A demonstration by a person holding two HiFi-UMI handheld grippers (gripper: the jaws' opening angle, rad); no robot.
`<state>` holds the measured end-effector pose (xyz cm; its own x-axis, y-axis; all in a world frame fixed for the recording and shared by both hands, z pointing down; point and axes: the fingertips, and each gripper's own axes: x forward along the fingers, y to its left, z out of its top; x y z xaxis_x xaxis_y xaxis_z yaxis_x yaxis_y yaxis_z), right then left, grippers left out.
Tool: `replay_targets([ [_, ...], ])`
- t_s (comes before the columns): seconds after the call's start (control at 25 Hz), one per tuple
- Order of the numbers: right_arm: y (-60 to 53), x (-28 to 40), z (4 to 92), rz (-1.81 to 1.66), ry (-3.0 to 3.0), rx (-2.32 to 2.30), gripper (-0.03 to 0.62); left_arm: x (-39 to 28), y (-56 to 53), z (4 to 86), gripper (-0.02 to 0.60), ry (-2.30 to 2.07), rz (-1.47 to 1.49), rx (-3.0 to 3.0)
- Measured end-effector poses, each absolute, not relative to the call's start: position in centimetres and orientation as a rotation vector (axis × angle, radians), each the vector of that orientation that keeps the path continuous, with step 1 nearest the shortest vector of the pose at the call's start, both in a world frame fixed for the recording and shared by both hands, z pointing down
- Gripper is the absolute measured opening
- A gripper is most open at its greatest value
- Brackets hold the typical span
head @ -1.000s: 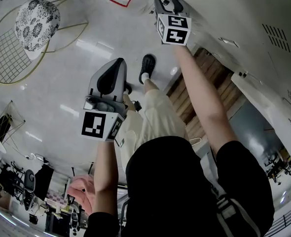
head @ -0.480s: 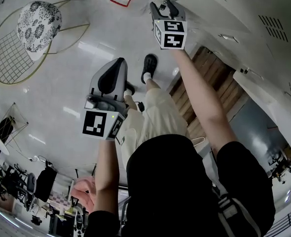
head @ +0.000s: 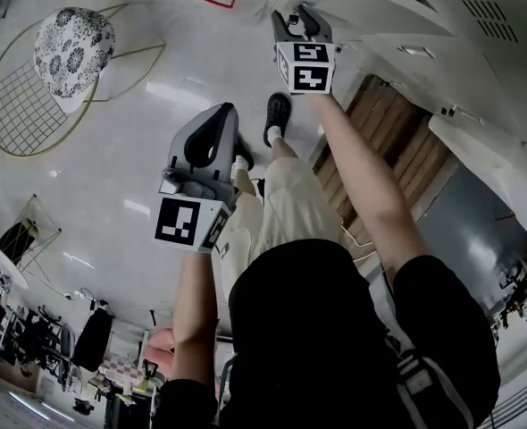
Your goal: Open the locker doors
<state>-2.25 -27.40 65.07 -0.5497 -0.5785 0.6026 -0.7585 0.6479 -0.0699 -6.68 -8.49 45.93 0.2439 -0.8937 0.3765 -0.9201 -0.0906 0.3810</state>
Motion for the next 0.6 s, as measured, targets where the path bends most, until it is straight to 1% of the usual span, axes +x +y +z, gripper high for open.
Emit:
replay_targets([
  [0.6,-23.3,0.4,65.2,0.475,-2.221,1.186,0.143,-6.4,-5.5,45.3,0.015,-1.522,0.105,2.109],
])
